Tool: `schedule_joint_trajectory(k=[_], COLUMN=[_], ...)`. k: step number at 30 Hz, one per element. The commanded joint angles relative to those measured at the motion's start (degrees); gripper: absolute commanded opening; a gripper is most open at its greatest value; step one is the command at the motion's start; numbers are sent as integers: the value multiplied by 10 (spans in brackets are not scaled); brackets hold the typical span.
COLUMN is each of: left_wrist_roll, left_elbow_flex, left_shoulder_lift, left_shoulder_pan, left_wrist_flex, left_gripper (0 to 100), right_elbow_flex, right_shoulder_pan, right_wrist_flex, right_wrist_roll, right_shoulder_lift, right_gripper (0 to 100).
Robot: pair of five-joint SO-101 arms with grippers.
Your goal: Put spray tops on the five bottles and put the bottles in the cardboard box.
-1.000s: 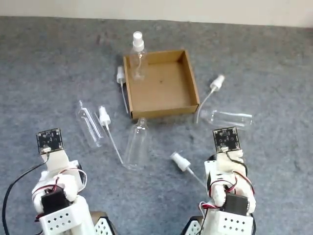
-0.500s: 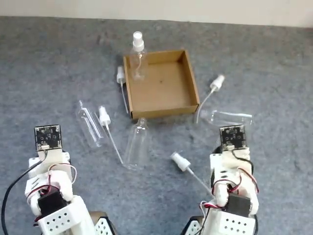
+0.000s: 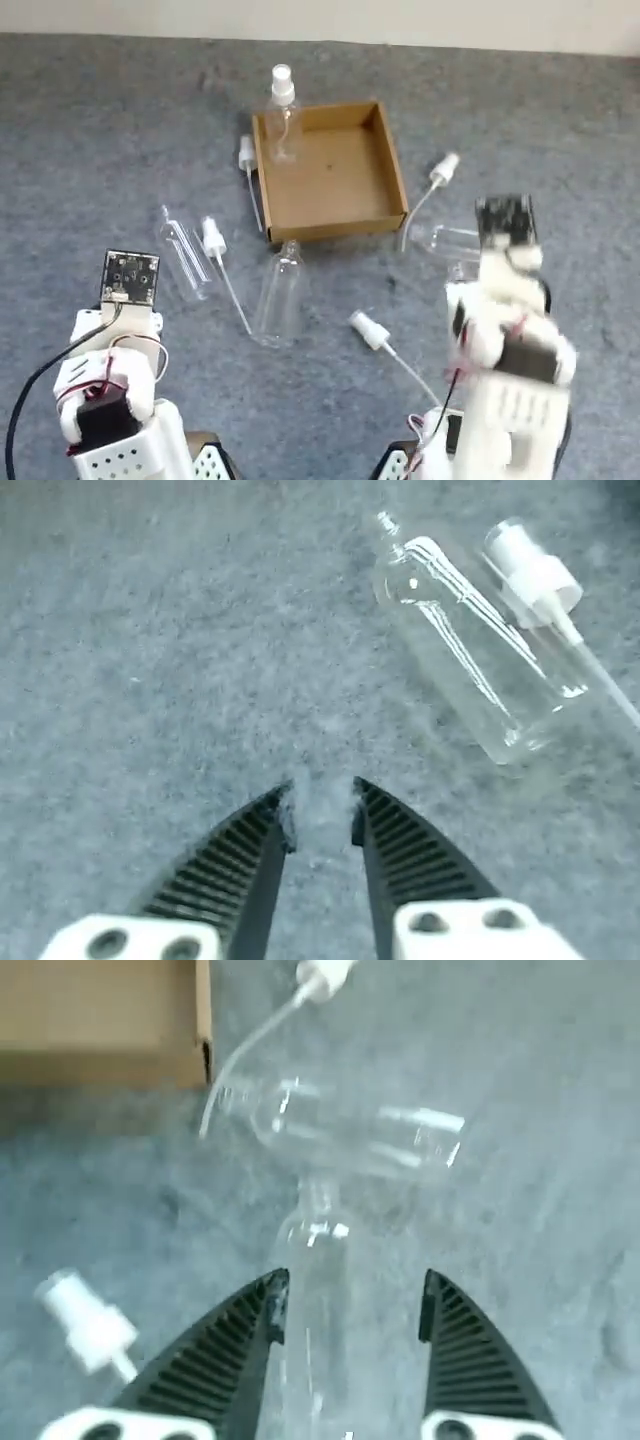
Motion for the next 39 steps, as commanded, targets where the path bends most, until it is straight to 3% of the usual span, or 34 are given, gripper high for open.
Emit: schedule_joint_trajectory(k=[1, 6, 12, 18, 27, 34, 39], left_wrist_roll=[-8, -8, -37, -36, -35, -36, -36], left_elbow_flex=[-36, -36, -20, 4, 58, 97, 110], left_shoulder_lift=[2, 2, 2, 2, -3, -3, -3], left_shoulder_pan=[14, 15, 12, 14, 14, 14, 11], left_wrist_flex=[4, 4, 9, 9, 4, -19, -33], left_gripper=[91, 157, 158, 158, 158, 158, 158], right_elbow_flex=[-173, -353, -505, -607, -662, -662, -665], right_shoulder_pan=[1, -17, -30, -29, -21, 51, 136], right_wrist_flex=[46, 100, 160, 160, 110, 90, 122], right_wrist_roll=[-7, 6, 283, 349, 352, 215, 166], right_shoulder_lift=[184, 370, 570, 718, 851, 865, 865], right_gripper=[176, 256, 325, 327, 318, 50, 37])
